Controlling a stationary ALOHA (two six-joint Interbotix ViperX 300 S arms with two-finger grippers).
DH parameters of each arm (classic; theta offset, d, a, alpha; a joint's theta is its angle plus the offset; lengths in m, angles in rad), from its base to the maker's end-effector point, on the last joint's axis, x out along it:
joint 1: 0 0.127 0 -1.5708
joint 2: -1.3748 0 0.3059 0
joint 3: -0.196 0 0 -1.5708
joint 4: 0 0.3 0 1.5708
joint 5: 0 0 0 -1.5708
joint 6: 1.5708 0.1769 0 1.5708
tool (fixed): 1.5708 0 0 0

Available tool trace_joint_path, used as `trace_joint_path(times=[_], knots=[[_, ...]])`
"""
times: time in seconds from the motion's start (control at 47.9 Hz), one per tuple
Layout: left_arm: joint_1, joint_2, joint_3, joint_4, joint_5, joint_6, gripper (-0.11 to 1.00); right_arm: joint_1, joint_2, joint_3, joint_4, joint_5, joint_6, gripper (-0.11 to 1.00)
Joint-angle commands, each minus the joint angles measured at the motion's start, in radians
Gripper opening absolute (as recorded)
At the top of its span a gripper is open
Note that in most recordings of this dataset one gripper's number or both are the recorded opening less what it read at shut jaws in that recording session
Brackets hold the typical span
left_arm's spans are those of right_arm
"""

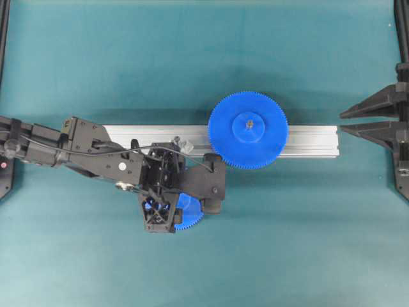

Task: Insert the small gear onto the shaft.
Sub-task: 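Lift the blue gear with the left gripper off the table, then carry the gear to the empty left shaft beside the large gear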

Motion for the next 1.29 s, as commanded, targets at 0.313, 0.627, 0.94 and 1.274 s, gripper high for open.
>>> trace_joint_path(times=[0.313,0.627,0.94,1.274], knots=[[0.005,-0.026,-0.025,0.003,0.008,-0.009,0.72,0.003,-0.014,-0.003,0.000,-0.009,0.008,0.38],[0.005,-0.075,-0.071,0.003,0.103,0.002,0.72,0.003,-0.034,0.008,0.002,-0.009,0.011,0.38],[0.009,-0.146,-0.114,0.003,0.192,0.063,0.72,0.003,-0.037,0.017,0.003,-0.032,0.012,0.38],[0.071,-0.249,-0.169,0.003,0.293,0.115,0.72,0.002,-0.066,0.018,0.002,-0.040,0.011,0.38]])
